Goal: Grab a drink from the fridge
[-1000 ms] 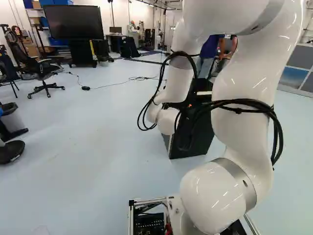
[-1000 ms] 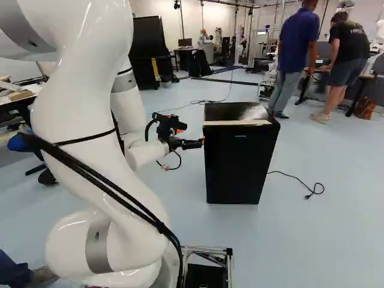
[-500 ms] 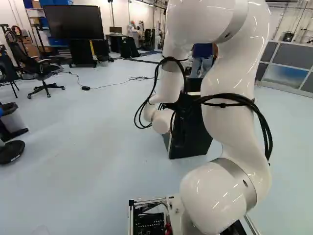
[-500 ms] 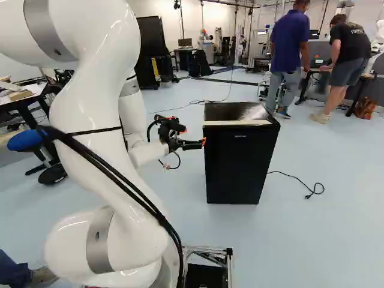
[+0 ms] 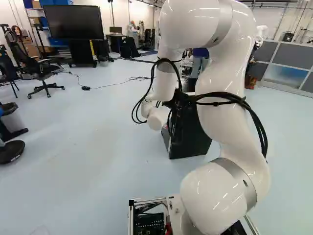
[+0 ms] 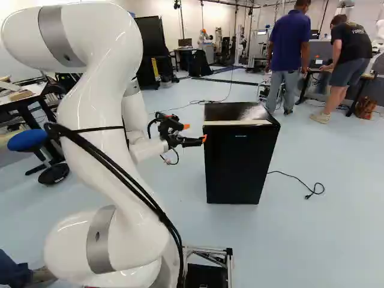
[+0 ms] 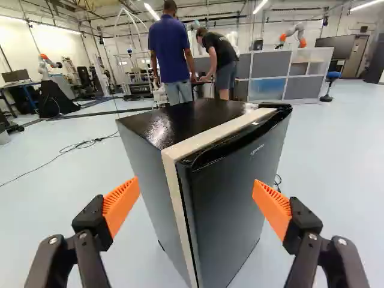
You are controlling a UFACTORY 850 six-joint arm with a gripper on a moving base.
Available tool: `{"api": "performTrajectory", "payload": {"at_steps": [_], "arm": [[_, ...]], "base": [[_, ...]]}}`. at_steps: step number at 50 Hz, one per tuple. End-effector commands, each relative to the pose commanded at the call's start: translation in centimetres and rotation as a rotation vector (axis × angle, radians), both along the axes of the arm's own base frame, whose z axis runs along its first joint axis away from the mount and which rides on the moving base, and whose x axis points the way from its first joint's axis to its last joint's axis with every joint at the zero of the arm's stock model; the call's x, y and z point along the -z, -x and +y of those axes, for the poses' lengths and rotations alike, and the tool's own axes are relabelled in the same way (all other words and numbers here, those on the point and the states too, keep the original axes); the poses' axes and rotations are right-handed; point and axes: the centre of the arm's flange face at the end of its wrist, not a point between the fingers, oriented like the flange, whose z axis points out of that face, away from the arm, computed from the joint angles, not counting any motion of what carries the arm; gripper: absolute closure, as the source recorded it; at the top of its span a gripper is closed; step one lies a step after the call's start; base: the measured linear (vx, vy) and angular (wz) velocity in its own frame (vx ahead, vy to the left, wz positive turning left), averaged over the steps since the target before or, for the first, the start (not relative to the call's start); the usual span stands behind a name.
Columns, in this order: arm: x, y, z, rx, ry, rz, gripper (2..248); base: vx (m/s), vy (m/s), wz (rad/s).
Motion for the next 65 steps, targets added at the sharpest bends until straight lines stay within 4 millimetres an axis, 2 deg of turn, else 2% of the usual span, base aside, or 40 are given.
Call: {"api": "performTrajectory", "payload": {"at_steps": [29,40,49,65], "arm": [[0.6,-4.2,-0.3,0.062,-0.017,-0.039,3],[1.8,-5.3,-0.5,0.072,-0.021,-0.024,3],[2.7,-6.0,-0.7,0.079,-0.02,-0.016,3],[2.9,-6.4,-1.3,0.093,-0.021,-0.017,3]], "base": [[0.0,0.0,0.0],[0.0,0.0,0.0],[0.0,0.0,0.0],[0.0,0.0,0.0]]}}
